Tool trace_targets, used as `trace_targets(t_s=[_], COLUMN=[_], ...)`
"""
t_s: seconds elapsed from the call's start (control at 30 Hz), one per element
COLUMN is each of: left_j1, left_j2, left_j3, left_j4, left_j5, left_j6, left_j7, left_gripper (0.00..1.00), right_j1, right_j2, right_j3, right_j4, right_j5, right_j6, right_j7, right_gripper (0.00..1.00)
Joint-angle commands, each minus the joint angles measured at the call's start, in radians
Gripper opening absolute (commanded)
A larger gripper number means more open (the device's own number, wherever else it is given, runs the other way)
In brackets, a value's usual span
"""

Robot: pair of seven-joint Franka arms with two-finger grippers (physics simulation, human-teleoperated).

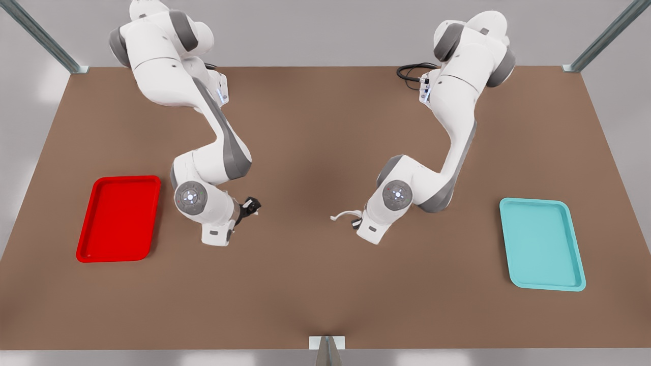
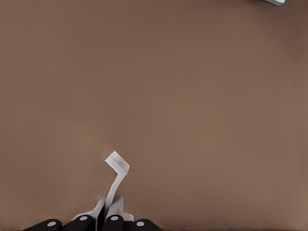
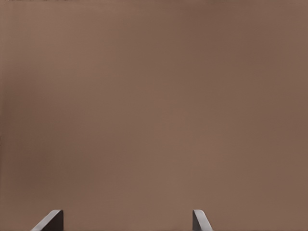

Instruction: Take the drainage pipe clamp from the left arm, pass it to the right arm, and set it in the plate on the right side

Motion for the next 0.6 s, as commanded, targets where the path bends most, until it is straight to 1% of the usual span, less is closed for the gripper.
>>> trace_targets(t_s=[0.0,0.07,0.1,0.13,0.2,0.27,0.33,0.4,0.5,0.57], left_j1=[-0.037,-0.087,-0.109,-0.115,-0.132,-0.144,-0.150,-0.149,-0.150,-0.150], left_j2=[0.035,0.082,0.098,0.105,0.114,0.128,0.134,0.139,0.138,0.139], left_j3=[-0.001,-0.001,0.002,0.002,0.001,0.001,0.001,-0.002,-0.004,-0.006], left_j4=[0.059,0.130,0.153,0.158,0.159,0.173,0.178,0.178,0.185,0.187], left_j5=[0.002,0.002,0.002,0.002,0.002,0.001,0.001,-0.002,-0.004,-0.005], left_j6=[-0.022,-0.022,-0.020,-0.017,-0.013,-0.013,-0.014,-0.022,-0.019,-0.013], left_j7=[-0.718,-0.801,-0.822,-0.834,-0.822,-0.822,-0.821,-0.742,-0.745,-0.750], left_gripper=[0.21,0.21,0.21,0.21,0.21,0.21,0.21,0.21,0.21,0.21], right_j1=[0.036,0.077,0.096,0.099,0.122,0.132,0.131,0.132,0.145,0.166], right_j2=[0.017,0.037,0.022,0.019,0.010,-0.012,-0.040,-0.037,-0.029,-0.024], right_j3=[0.001,0.001,0.001,0.001,0.001,0.004,0.004,0.007,0.027,0.028], right_j4=[-0.005,-0.013,-0.062,-0.077,-0.089,-0.125,-0.143,-0.157,-0.171,-0.214], right_j5=[0.016,0.015,0.012,0.010,0.009,0.009,0.009,0.009,0.010,0.010], right_j6=[0.238,0.316,0.397,0.431,0.442,0.443,0.443,0.451,0.463,0.534], right_j7=[-0.397,-0.417,-0.467,-0.524,-0.709,-0.806,-0.970,-1.122,-1.283,-1.296], right_gripper=[1.00,1.00,1.00,1.00,1.00,1.00,1.00,1.00,1.00,1.00])
